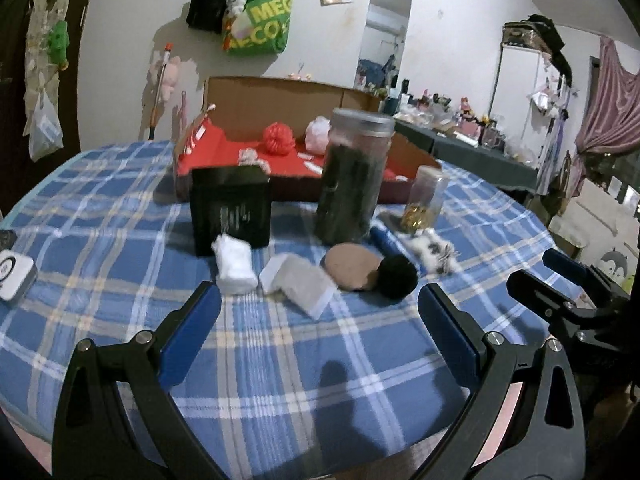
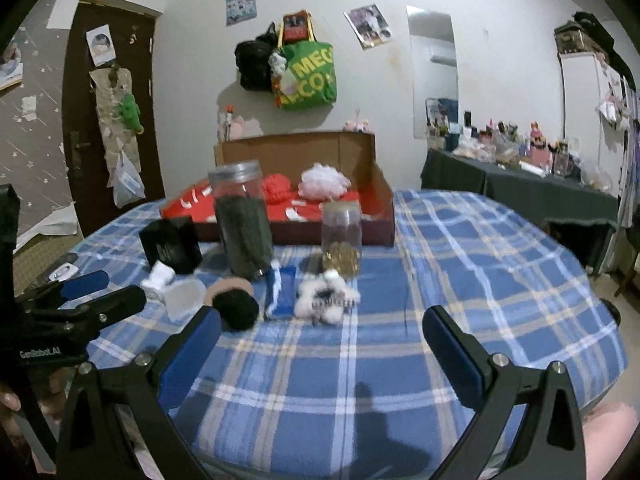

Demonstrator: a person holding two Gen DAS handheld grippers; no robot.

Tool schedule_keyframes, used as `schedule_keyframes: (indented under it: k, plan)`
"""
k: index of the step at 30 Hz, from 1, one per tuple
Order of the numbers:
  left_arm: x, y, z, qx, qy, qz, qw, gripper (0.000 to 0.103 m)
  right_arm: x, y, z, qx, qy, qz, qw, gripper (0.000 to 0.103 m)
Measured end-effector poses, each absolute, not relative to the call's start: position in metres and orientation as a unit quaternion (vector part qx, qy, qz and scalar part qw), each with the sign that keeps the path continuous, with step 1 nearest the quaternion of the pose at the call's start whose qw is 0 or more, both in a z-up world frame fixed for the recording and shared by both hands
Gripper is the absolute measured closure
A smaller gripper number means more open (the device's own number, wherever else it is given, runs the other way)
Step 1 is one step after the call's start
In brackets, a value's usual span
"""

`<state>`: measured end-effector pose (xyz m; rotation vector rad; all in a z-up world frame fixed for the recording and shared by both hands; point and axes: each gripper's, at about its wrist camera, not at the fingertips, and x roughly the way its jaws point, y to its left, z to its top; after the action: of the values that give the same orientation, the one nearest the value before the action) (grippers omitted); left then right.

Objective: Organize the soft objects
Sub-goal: 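Grasp the white crumpled tissue with the left tool while the right tool grasps the white sheep plush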

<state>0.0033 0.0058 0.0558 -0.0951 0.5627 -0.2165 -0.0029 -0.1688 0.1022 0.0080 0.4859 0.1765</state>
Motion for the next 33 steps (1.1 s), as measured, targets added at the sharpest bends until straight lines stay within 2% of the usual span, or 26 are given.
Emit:
schedule_keyframes:
  k: [7,27,30,33]
  plan:
    - [0.010,0.009,0.044,-0.049,0.297,-0.099,0.948,0.002,0.008,-0.168,0.079,0.011,0.271,0.085,0.959,0.000]
    - [0.076,0.045,0.047,-0.031,0.363,-0.070,0.929,0.004,0.074,-0.178,0.072,0.012,0.342,0.091,0.935,0.000]
    - [0.088,0.050,0.044,-0.034,0.379,-0.071,0.922,0.013,0.090,-0.175,0.072,0.001,0.358,0.091,0.929,0.002]
    - [0.099,0.053,0.039,-0.039,0.396,-0.074,0.914,0.022,0.102,-0.170,0.070,-0.010,0.373,0.091,0.924,0.009]
